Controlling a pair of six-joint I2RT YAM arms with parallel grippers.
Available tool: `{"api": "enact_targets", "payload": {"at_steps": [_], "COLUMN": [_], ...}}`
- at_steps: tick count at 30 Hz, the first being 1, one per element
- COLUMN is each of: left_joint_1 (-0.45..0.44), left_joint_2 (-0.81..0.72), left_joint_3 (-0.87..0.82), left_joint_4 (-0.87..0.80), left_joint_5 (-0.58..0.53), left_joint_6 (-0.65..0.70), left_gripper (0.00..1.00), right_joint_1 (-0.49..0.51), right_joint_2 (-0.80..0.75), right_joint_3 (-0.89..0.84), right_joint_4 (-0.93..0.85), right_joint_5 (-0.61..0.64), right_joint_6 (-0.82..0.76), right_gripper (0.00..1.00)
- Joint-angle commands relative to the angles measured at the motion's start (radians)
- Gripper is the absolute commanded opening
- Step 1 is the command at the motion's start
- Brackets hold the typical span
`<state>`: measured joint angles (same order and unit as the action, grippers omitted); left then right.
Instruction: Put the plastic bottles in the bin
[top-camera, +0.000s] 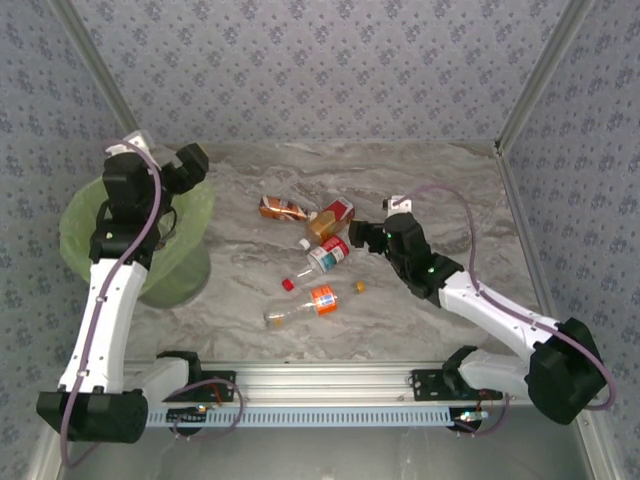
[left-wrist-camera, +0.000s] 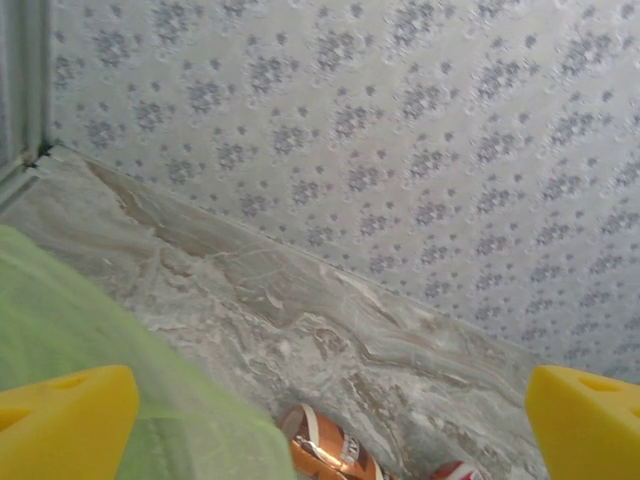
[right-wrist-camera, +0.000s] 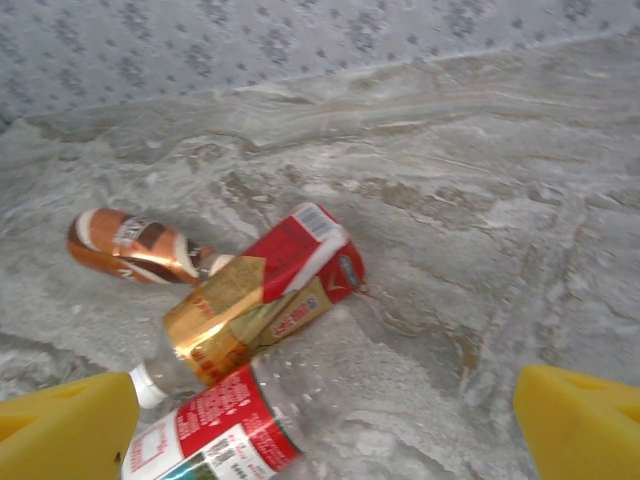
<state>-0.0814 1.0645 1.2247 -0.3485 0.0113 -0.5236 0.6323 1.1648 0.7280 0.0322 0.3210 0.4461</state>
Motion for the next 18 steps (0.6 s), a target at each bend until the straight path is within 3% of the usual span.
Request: {"api": "enact_targets", "payload": {"at_steps": [1,11,18], "left_joint_1": [-0.014,-0.014,-0.013], "left_joint_2": [0.014,-0.021,-0.044], "left_joint_3": [0.03,-0.025,-0.054], "left_joint_4": [-0.002,0.011,-0.011], "left_joint_5": [0.008,-0.008,0.068], "left_joint_6": [0.03,0.037,0.021], "left_gripper": [0.99,0.99,0.99], "right_joint_1": [-0.031,-0.1,-0.092], "right_joint_2": [0.021,0.144,0.306], "right_joint_3": [0.035,0.12,0.248], "right_joint_4": [-0.088,-0.217,-0.24], "right_joint_5": [0.052,-0.019,-0.105], "right_joint_6": [0.087,0.216,0.235], "right_gripper": [0.98,0.99,0.98]}}
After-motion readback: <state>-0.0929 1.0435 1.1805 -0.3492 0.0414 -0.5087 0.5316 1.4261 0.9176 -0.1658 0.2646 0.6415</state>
